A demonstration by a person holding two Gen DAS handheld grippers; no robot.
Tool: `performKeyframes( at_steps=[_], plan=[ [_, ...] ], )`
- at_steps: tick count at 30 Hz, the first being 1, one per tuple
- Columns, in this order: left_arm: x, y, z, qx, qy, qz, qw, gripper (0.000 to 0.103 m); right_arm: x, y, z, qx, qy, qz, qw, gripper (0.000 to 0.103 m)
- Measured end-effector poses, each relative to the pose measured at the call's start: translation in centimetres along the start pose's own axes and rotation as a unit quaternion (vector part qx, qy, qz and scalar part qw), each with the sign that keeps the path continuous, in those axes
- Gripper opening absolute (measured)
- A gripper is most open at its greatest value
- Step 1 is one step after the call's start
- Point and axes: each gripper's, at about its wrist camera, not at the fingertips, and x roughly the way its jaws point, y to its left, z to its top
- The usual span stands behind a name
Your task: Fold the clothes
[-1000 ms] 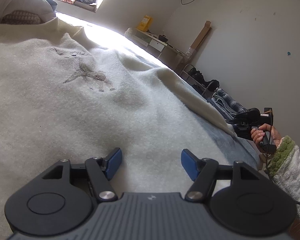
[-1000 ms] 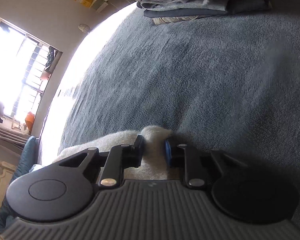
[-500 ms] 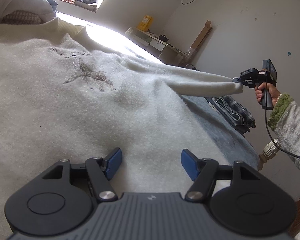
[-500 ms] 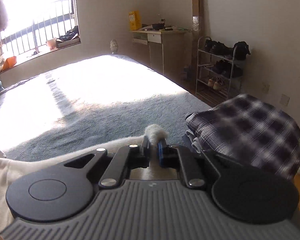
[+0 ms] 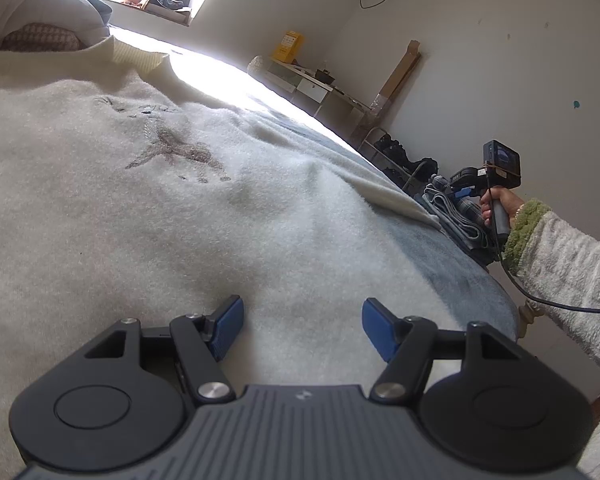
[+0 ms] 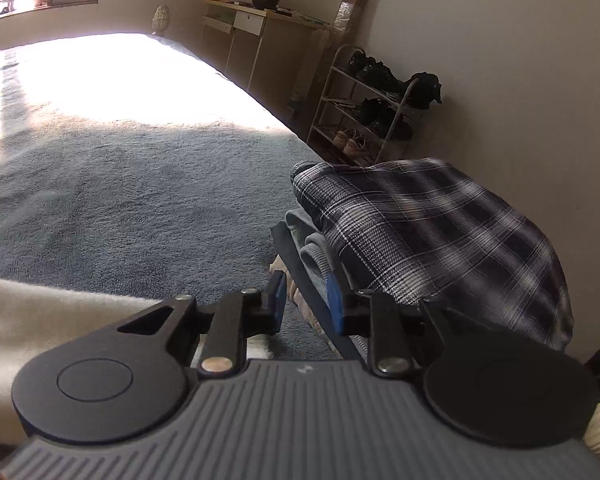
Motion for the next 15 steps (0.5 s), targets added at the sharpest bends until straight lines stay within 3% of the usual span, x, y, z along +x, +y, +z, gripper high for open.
performKeyframes(
  at_steps=[3, 7, 12, 15],
  plan=[
    [0.0, -0.1, 0.0, 0.000, -0.001, 0.003, 1.0000, 0.067, -3.3, -0.7, 0.9, 0.039, -0.043, 0.039, 0.997, 0.022],
    [-0.2, -0.4, 0.3, -0.014, 0.001, 0.010, 0.9999, 0.067, -8.2, 2.6, 0.3, 0.036, -0.067, 0.169, 0.983, 0.022],
    [-2.4, 0.2, 2.4, -0.039, 0.000, 0.024, 0.9989, 0.067, -13.7, 11.3, -2.5, -0.048, -0.041, 0.307, 0.950, 0.022],
    [-4.8, 1.9, 4.9, -0.034, -0.024, 0.062, 0.9972, 0.068, -17.2, 16.2, -2.9, -0.090, -0.044, 0.371, 0.923, 0.022]
  ],
)
